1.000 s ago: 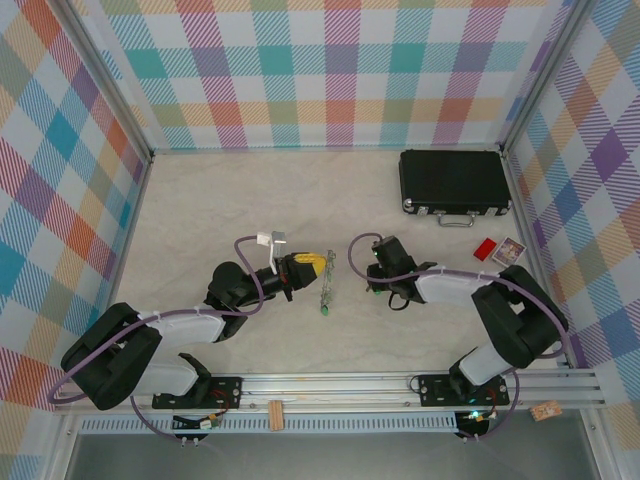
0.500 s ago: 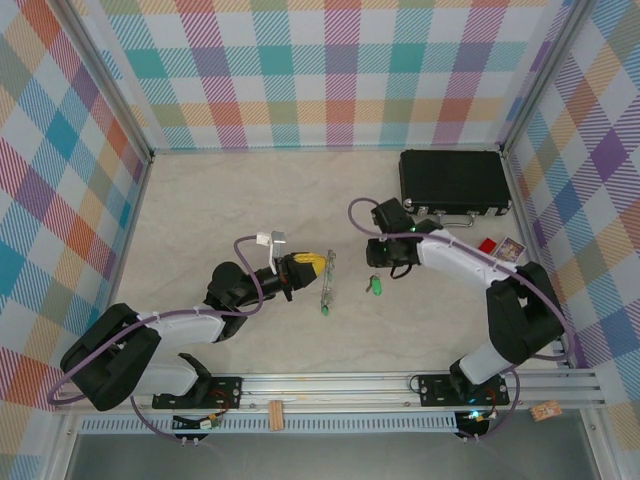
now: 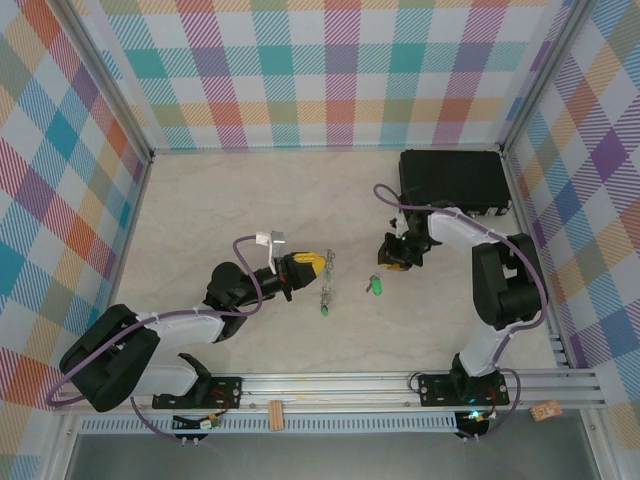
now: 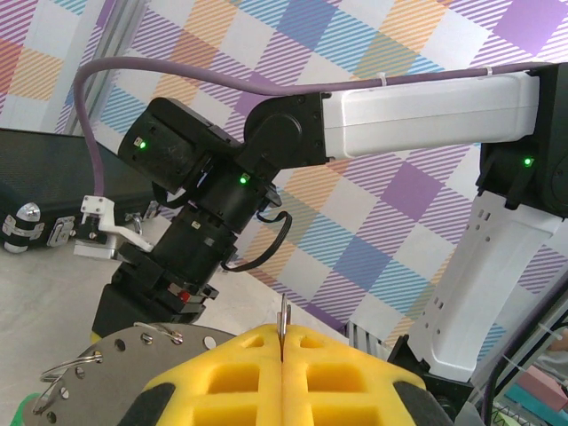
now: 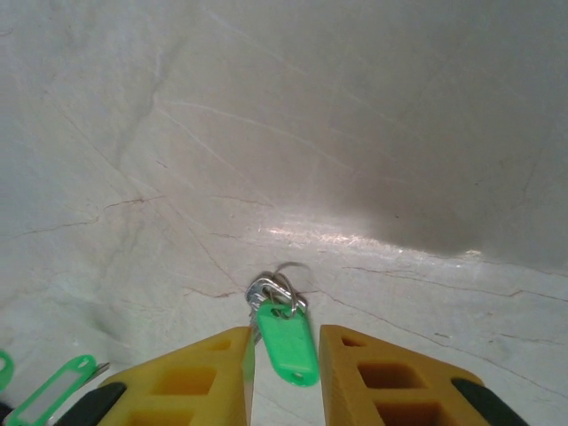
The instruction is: Put the keys on the keyring
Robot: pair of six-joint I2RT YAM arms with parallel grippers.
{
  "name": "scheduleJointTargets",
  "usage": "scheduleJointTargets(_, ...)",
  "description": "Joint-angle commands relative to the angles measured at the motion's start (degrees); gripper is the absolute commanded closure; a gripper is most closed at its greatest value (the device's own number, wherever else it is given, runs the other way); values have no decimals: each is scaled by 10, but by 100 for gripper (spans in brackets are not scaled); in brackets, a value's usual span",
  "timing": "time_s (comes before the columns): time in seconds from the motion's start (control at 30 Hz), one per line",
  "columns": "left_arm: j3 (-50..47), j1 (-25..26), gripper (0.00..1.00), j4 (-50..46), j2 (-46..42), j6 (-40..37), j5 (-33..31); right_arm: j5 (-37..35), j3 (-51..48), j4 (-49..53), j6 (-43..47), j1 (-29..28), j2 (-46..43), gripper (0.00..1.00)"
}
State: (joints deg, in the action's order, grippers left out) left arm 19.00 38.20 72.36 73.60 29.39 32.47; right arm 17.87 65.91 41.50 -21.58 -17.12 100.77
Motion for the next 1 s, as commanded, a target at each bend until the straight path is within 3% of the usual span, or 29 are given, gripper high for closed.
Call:
scheduleJointTargets(0.0,9,7,100,35,-7,3,10,58,-5,13,10,8,17,73)
scheduleJointTargets(0.97,12,7,100,36,0,5,13,98,-11,-23,10,9,86,79)
